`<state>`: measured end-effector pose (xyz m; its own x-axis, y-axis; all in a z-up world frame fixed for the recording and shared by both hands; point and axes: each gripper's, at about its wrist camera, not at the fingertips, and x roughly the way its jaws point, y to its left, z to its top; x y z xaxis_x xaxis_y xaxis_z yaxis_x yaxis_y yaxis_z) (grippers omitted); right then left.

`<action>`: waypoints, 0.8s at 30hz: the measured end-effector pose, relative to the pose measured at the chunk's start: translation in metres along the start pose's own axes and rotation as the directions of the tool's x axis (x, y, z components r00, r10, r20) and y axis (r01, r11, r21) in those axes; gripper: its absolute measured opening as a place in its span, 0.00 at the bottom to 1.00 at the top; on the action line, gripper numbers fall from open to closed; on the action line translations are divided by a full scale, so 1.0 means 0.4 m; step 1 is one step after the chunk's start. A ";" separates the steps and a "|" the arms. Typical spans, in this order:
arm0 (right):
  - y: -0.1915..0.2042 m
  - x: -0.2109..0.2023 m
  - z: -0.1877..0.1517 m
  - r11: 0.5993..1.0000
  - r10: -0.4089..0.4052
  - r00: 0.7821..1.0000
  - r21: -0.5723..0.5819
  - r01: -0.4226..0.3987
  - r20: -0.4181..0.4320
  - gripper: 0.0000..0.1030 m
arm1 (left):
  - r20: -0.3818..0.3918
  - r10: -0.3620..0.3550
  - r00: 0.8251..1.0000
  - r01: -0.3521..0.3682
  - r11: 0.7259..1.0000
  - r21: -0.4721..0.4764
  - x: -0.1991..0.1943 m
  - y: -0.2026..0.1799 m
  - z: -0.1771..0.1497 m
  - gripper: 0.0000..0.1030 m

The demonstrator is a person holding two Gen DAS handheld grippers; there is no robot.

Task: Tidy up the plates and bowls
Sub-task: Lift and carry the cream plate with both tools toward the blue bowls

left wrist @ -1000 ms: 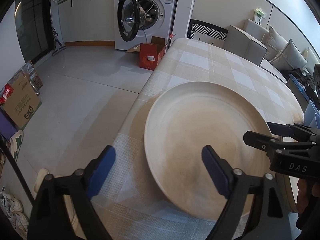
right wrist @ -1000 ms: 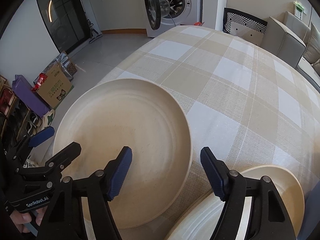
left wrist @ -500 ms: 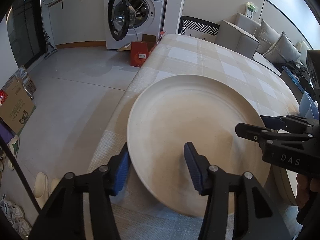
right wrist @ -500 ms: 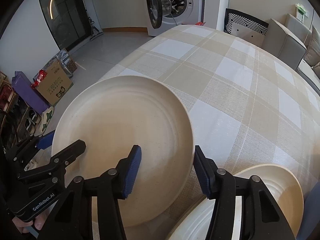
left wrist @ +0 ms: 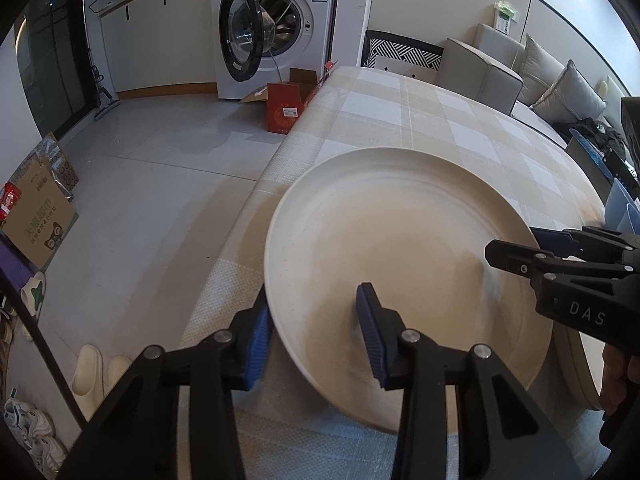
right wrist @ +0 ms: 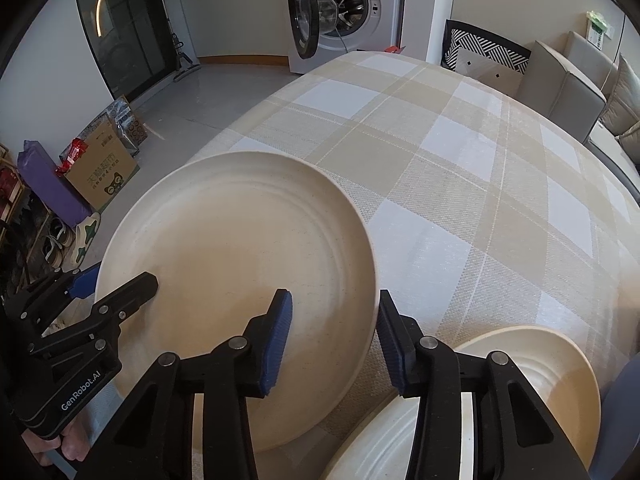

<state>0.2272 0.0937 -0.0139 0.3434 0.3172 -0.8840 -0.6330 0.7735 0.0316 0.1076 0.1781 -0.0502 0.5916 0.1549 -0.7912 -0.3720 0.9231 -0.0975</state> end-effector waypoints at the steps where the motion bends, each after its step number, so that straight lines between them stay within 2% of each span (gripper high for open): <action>1: 0.002 -0.002 -0.001 1.000 -0.005 1.000 -0.006 0.005 0.003 0.41 | 0.003 0.001 1.000 -0.001 1.000 -0.001 -0.002 0.001 0.000 0.38; 24: -0.001 -0.058 -0.010 1.000 -0.013 0.999 -0.005 0.013 0.052 0.41 | 0.062 0.008 0.998 -0.009 1.000 0.015 -0.063 -0.019 0.012 0.38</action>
<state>0.2167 0.0839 0.0050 0.3873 0.3357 -0.8587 -0.6321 0.7747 0.0177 0.0990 0.1691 -0.0265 0.6319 0.1843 -0.7528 -0.3671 0.9266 -0.0812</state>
